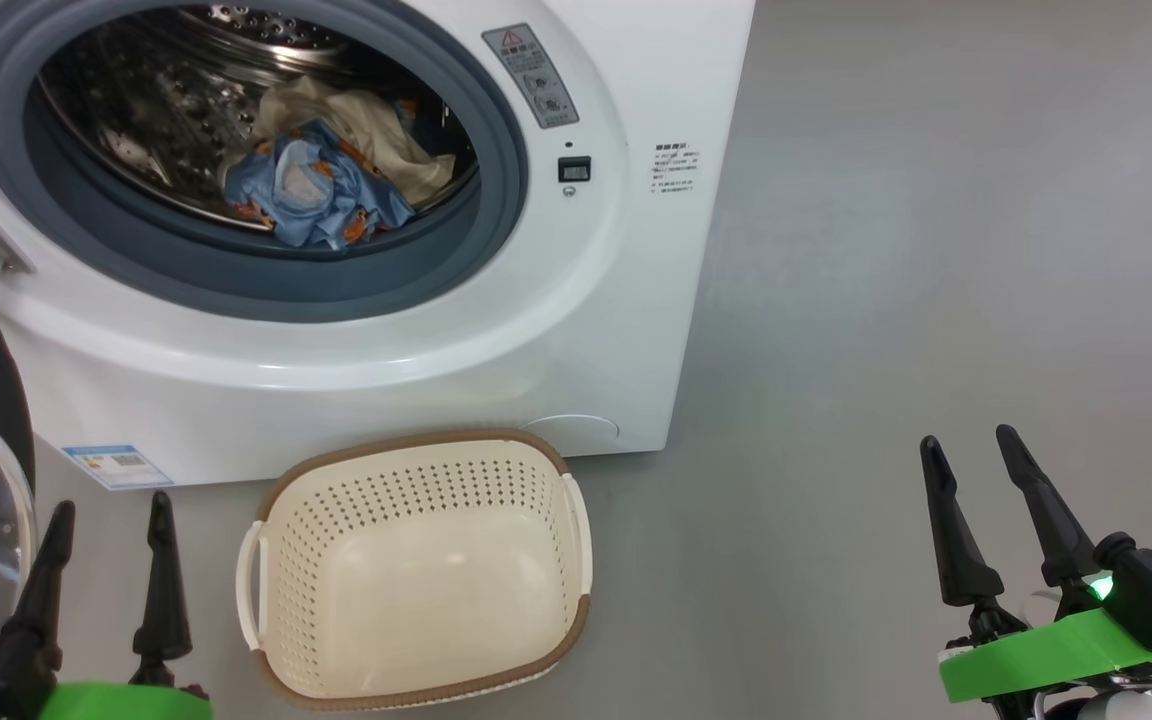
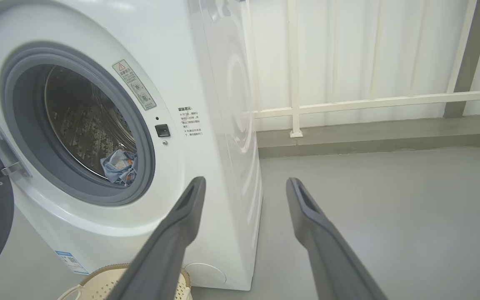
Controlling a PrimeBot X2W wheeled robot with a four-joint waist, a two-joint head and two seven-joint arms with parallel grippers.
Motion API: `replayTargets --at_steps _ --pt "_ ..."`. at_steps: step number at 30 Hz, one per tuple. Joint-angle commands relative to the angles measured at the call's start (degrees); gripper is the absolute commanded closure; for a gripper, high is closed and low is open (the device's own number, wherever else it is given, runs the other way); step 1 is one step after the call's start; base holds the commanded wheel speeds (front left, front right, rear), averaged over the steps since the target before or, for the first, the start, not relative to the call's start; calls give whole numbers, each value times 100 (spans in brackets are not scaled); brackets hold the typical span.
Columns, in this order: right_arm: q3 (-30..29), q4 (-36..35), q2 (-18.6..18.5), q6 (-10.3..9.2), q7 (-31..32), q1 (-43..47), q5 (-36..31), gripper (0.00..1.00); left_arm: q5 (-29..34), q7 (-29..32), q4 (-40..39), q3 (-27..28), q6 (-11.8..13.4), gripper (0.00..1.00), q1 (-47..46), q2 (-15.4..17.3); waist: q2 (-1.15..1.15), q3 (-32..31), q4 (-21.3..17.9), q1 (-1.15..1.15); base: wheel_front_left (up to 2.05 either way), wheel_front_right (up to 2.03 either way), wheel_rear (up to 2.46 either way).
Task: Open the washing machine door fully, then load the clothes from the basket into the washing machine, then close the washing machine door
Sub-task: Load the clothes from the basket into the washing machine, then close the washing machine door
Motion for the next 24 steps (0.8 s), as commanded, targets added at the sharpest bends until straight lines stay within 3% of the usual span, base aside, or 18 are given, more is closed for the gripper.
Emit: replayTargets --at_steps 1,24 --pt "82 -149 -110 25 -45 31 20 0 -66 -36 -230 190 -19 0 24 109 0 -25 12 0 0 0 0" --pt "61 -164 -106 25 -45 70 4 0 -62 -36 -457 224 -20 0 223 99 0 -36 47 0 0 0 0"
